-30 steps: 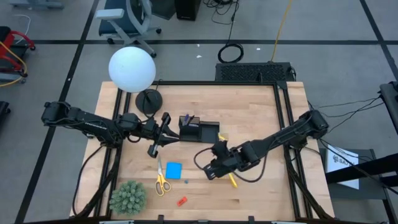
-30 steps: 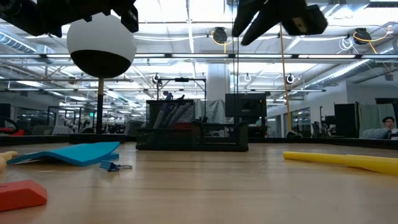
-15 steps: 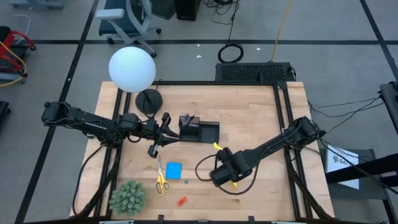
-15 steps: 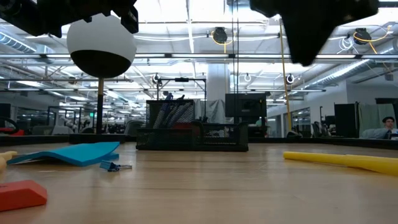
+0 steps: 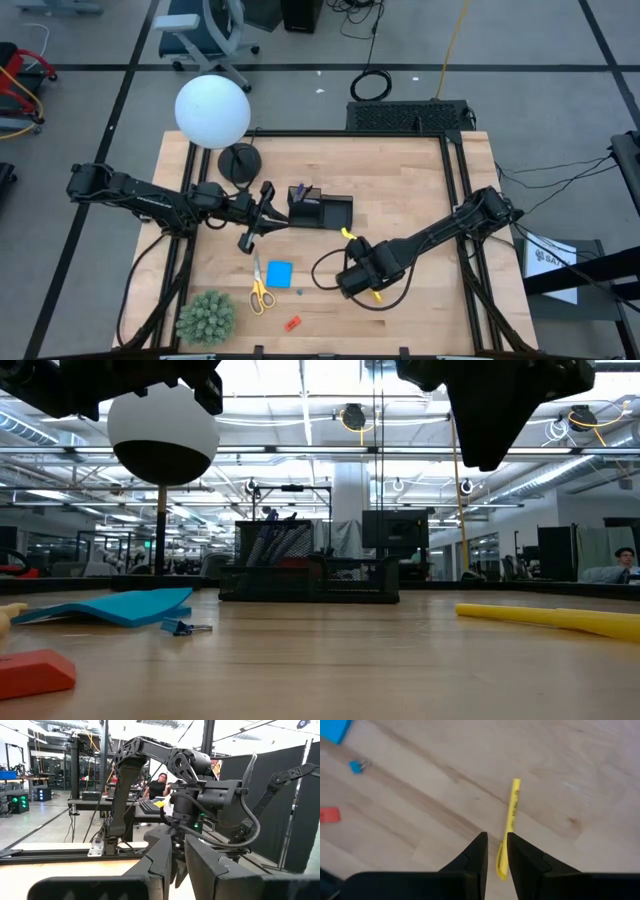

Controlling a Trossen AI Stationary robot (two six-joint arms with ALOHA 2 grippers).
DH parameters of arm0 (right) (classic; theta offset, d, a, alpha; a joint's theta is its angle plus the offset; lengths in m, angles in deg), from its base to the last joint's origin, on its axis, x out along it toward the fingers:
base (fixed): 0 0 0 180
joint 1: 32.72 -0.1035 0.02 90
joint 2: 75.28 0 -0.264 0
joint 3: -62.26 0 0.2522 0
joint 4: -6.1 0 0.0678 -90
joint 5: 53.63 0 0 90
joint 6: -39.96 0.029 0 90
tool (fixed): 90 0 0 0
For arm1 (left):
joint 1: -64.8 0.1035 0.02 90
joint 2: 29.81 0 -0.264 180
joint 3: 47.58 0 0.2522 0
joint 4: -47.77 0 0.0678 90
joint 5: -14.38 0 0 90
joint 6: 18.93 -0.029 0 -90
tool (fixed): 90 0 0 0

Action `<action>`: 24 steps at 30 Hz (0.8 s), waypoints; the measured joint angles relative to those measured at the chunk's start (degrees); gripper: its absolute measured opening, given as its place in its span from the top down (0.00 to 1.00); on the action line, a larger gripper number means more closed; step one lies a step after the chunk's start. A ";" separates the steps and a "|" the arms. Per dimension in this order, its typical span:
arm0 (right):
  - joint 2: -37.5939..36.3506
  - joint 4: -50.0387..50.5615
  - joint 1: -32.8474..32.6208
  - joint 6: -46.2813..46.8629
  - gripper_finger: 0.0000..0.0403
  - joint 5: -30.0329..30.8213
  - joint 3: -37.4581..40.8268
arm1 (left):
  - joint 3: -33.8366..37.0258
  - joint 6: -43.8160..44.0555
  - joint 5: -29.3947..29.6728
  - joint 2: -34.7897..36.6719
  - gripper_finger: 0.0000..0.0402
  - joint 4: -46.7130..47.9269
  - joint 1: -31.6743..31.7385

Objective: Pick and place office supplies into organizer
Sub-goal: Put the yellow pen into the black desk organizer

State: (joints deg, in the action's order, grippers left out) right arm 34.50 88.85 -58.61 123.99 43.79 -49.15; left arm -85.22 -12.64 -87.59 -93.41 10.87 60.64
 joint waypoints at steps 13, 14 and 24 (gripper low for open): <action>0.00 -18.43 0.04 -10.84 0.84 -0.15 0.00 | 0.00 1.66 0.05 0.00 0.84 0.04 -0.37; 0.00 -20.32 0.04 -12.30 0.84 -0.16 0.00 | 0.00 1.77 0.05 0.00 0.84 0.04 -0.37; 0.00 -27.32 -0.22 -14.30 0.84 -2.11 0.00 | 0.00 1.68 0.07 0.00 0.84 0.04 -0.37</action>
State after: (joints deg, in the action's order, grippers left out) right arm 34.50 61.54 -58.83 109.69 41.68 -49.15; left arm -85.22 -10.96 -87.52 -93.41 10.92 60.27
